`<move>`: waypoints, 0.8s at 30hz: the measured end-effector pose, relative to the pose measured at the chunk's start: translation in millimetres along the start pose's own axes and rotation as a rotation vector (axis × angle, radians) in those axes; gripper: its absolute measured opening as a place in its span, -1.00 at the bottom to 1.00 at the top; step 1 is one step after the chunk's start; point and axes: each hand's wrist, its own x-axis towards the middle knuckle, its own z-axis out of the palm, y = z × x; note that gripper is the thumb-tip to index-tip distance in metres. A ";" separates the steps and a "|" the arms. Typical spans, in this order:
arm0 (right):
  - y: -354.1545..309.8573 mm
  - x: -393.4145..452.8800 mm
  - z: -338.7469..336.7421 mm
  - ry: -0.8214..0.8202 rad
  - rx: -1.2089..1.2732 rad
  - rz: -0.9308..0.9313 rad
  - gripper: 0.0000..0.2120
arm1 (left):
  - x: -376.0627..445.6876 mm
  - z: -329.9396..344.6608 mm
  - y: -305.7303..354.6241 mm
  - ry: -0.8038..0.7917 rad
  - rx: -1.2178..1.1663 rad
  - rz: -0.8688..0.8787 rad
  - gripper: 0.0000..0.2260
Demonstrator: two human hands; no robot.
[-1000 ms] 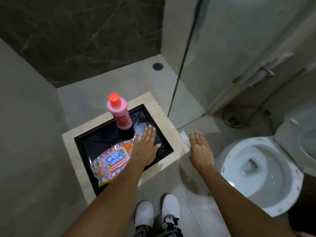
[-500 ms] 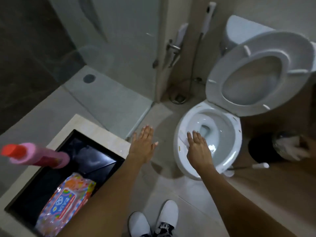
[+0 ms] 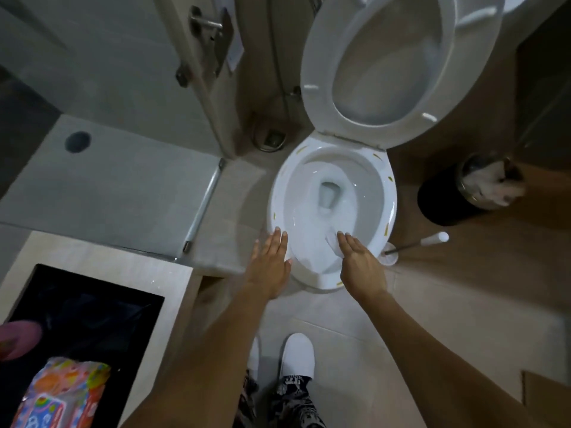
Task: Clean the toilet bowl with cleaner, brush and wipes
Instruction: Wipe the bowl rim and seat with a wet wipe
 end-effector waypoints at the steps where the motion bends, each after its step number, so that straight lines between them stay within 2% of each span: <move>1: 2.0 -3.1 7.6 -0.002 0.012 0.006 -0.35 | 2.4 10.1 2.0 -0.009 0.013 0.015 -0.46; 7: 7.8 -6.9 72.0 0.069 0.065 0.049 -0.41 | 23.7 70.1 4.3 -0.084 0.022 0.123 -0.48; 15: 9.6 -13.9 165.4 0.028 0.013 0.054 -0.35 | 49.9 135.7 -12.8 -0.043 -0.066 0.239 -0.49; 21: 12.1 -30.5 195.8 0.050 0.007 0.003 -0.46 | 55.8 163.5 -24.0 0.014 -0.095 0.311 -0.47; 24: 10.0 -35.0 200.1 0.030 0.034 -0.007 -0.44 | 57.9 167.8 -29.6 0.029 -0.120 0.336 -0.48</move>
